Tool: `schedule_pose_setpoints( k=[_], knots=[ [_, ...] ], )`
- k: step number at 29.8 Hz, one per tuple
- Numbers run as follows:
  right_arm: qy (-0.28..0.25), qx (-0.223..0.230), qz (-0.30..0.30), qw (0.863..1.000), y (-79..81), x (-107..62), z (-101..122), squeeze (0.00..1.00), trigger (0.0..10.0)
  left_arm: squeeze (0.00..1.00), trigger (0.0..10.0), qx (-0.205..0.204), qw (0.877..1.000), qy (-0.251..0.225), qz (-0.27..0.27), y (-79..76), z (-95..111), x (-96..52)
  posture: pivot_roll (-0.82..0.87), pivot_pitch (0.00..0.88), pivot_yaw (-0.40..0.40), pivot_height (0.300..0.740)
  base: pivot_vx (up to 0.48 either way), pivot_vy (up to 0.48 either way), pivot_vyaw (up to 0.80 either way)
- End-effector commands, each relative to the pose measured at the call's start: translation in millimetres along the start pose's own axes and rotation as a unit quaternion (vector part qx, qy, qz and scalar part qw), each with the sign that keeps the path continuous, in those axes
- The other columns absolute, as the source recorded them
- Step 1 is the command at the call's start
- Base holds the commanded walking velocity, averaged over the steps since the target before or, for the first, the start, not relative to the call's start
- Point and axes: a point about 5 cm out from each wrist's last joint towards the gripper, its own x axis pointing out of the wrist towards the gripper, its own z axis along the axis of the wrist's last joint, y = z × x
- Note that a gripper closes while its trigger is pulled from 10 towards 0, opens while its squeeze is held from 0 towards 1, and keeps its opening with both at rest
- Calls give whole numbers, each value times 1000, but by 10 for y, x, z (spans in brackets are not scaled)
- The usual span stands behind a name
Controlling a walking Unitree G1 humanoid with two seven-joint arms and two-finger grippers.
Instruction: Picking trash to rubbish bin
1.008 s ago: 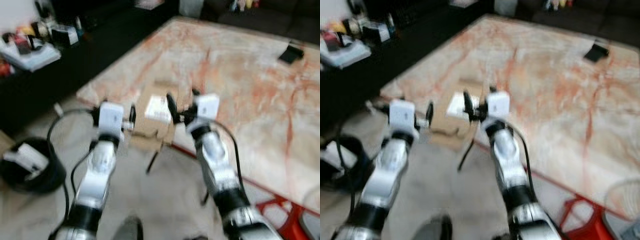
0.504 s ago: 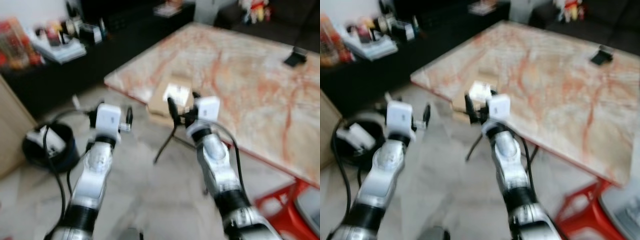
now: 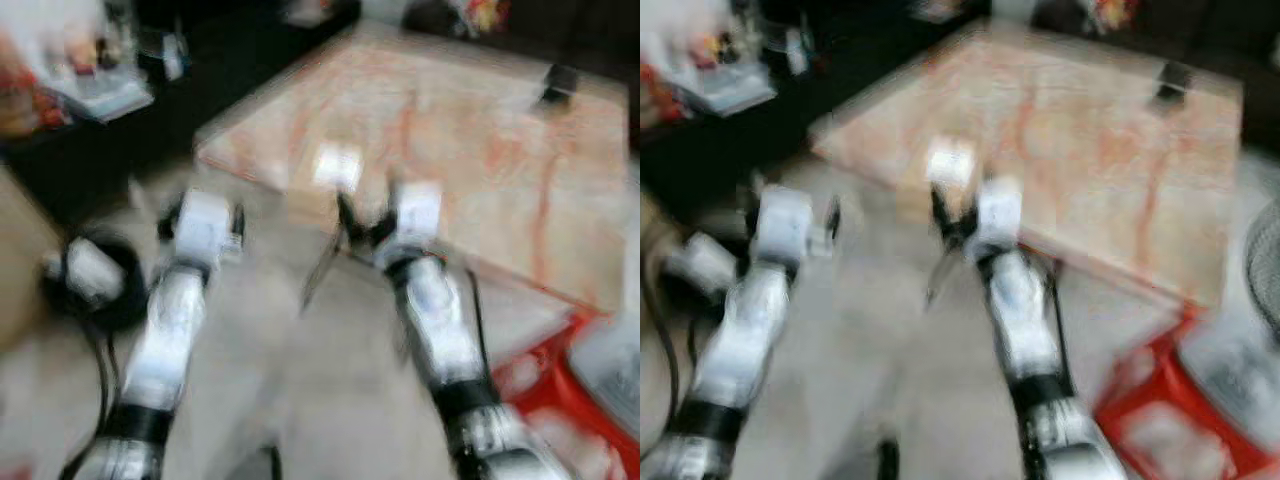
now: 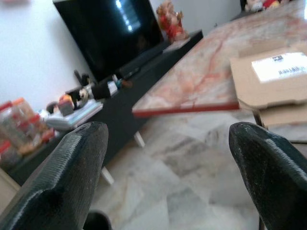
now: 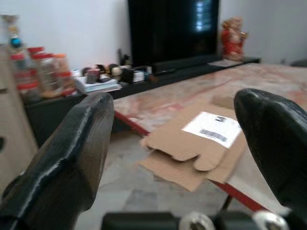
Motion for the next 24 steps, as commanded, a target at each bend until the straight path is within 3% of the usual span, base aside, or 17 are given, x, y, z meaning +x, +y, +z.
schedule_pose_setpoints(
  k=[1, 16, 20, 24],
  knots=[
    [-2, -3, 1, 1000, -5, 24, 32, 0, 10000, 0, 10000, 3, 1000, -7, 2, 3, 48, 42, 130, 165, -36, 740, 401, 0, 0],
    [1, 14, 4, 1000, 22, 42, 29, 0, 10000, 0, 10000, 8, 1000, -7, 1, -17, 48, 42, 132, 158, -31, 740, 392, 0, 0],
    [-1, 16, 9, 1000, 39, 47, 34, 0, 10000, 0, 10000, 6, 1000, -9, -4, -45, 57, 45, 131, 148, -26, 740, 399, 0, -609],
    [-6, 8, 12, 1000, 48, 44, 45, 0, 10000, 0, 10000, 5, 1000, -11, -4, -46, 67, 53, 132, 144, -25, 740, 398, 0, 0]
  ],
)
